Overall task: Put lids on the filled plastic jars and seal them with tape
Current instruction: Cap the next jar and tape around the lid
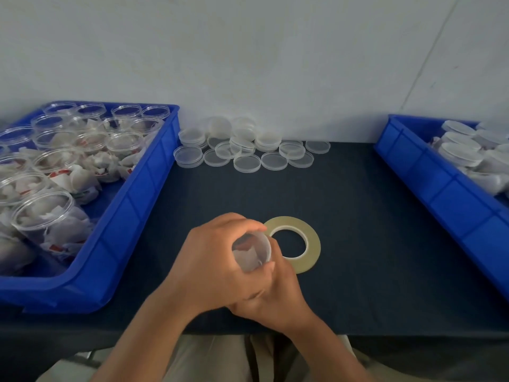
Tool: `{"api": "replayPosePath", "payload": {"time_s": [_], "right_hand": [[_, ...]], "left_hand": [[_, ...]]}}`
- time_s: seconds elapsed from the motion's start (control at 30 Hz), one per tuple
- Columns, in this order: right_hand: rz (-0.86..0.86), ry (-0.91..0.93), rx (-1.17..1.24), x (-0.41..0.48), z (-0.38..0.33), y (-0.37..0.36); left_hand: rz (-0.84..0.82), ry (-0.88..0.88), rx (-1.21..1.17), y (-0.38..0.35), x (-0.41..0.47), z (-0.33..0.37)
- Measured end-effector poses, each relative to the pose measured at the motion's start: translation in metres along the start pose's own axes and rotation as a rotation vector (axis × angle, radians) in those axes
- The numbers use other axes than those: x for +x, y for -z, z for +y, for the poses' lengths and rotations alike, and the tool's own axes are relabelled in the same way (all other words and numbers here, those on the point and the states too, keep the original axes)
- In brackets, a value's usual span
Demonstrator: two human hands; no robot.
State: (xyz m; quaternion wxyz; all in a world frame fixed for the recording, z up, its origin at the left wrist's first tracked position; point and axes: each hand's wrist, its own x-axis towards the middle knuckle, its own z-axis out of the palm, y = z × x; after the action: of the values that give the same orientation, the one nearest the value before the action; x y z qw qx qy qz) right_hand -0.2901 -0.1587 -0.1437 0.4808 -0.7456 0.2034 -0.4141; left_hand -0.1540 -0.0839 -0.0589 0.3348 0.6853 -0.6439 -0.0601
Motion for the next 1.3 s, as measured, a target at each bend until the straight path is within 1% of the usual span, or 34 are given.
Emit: {"api": "replayPosePath", "payload": {"time_s": [0.07,0.13,0.2,0.3,0.4,0.53,0.7,0.83,0.9,0.93,0.97,1.0,1.07,1.13,1.2,1.27,1.3], "right_hand": [[-0.037,-0.005,0.04,0.0,0.002,-0.001],[-0.059,-0.033,0.05,0.0,0.004,-0.003],[-0.047,-0.057,-0.036,0.0,0.003,-0.007],[0.023,-0.004,-0.218,0.001,0.0,-0.01],[0.007,-0.006,-0.189,-0.002,0.0,-0.008],[0.053,0.039,-0.276,-0.003,0.0,-0.005],[0.042,0.068,-0.213,-0.002,0.006,-0.006],[-0.05,0.039,-0.143,0.004,0.005,-0.008],[-0.152,-0.023,-0.106,0.004,0.005,-0.005],[-0.221,-0.075,-0.136,0.003,0.006,0.0],[-0.292,-0.118,-0.222,0.002,0.007,0.007],[-0.339,-0.141,-0.362,0.001,0.009,0.017],[-0.35,-0.184,-0.685,0.0,0.018,0.042],[-0.354,-0.25,-0.923,0.005,0.021,0.067],[-0.402,-0.232,-1.027,0.011,0.021,0.081],[-0.417,-0.136,-1.046,0.011,0.021,0.086],[-0.396,-0.1,-1.039,0.009,0.019,0.085]], "left_hand": [[-0.047,-0.016,-0.057,0.004,0.003,-0.009],[-0.04,0.011,-0.137,0.002,0.001,-0.012],[0.032,0.063,-0.12,-0.007,-0.006,-0.01],[0.165,0.147,0.005,-0.02,-0.015,0.001],[0.208,0.192,-0.03,-0.025,-0.013,0.007],[0.214,0.127,-0.133,-0.026,-0.011,-0.002],[0.175,0.067,-0.195,-0.025,-0.013,-0.017],[0.134,0.014,-0.184,-0.022,-0.01,-0.025],[0.122,-0.002,-0.147,-0.018,-0.01,-0.03],[0.118,-0.004,-0.118,-0.015,-0.011,-0.033],[0.117,-0.004,-0.086,-0.01,-0.011,-0.036],[0.121,-0.005,-0.044,-0.005,-0.01,-0.04],[0.135,0.027,0.065,0.004,-0.008,-0.045],[0.134,0.107,0.087,0.01,-0.007,-0.048],[0.13,0.13,0.051,0.01,-0.007,-0.05],[0.109,0.126,0.0,0.008,-0.008,-0.051],[0.091,0.129,-0.027,0.007,-0.008,-0.051]]}}
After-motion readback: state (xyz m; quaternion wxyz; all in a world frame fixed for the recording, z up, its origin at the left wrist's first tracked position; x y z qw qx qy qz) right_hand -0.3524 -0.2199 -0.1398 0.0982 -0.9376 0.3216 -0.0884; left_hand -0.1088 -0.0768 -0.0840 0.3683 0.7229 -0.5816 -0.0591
